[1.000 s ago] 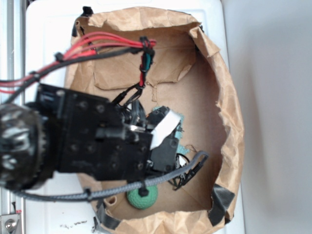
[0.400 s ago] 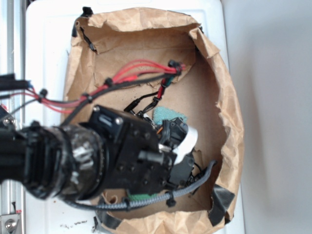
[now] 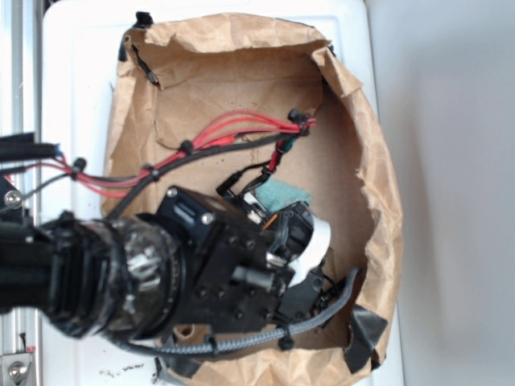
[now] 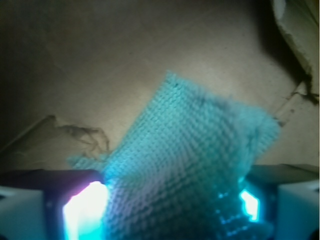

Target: Grab the blue cloth.

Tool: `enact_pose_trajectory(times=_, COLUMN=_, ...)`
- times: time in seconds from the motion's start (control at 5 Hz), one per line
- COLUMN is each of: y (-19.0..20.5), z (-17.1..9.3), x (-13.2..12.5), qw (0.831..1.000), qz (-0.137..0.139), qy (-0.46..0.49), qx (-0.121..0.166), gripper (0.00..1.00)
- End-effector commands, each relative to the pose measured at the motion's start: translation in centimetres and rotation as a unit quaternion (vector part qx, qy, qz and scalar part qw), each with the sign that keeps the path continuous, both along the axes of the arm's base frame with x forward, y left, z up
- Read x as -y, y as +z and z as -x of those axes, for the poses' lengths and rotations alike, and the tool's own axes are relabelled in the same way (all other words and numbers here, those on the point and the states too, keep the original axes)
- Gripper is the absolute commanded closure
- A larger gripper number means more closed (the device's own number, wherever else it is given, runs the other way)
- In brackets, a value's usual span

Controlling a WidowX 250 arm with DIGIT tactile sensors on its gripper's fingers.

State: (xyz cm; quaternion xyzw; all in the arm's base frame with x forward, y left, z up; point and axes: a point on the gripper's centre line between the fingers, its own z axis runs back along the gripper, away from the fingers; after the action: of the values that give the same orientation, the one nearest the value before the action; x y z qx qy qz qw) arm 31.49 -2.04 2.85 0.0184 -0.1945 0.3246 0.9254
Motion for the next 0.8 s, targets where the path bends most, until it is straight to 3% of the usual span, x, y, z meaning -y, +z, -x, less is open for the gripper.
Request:
enact_pose_trajectory(times=0.0, y=4.2, z=0.5, x=-1.9, qw=1.0, qz=0.014, qy=-0.01, qx=0.002, gripper=1.0)
enact_pose_trajectory(times=0.2, y=6.8, z=0.7, x=-3.3, qw=1.0, qz=0.029, qy=-0.008, qx=-0.007, gripper=1.0)
enact_pose_trajectory(times=0.6, y=11.5, z=1.3, x=-5.4, qw=0.996, qz=0.039, qy=-0.045, qx=-0.059, gripper=1.0)
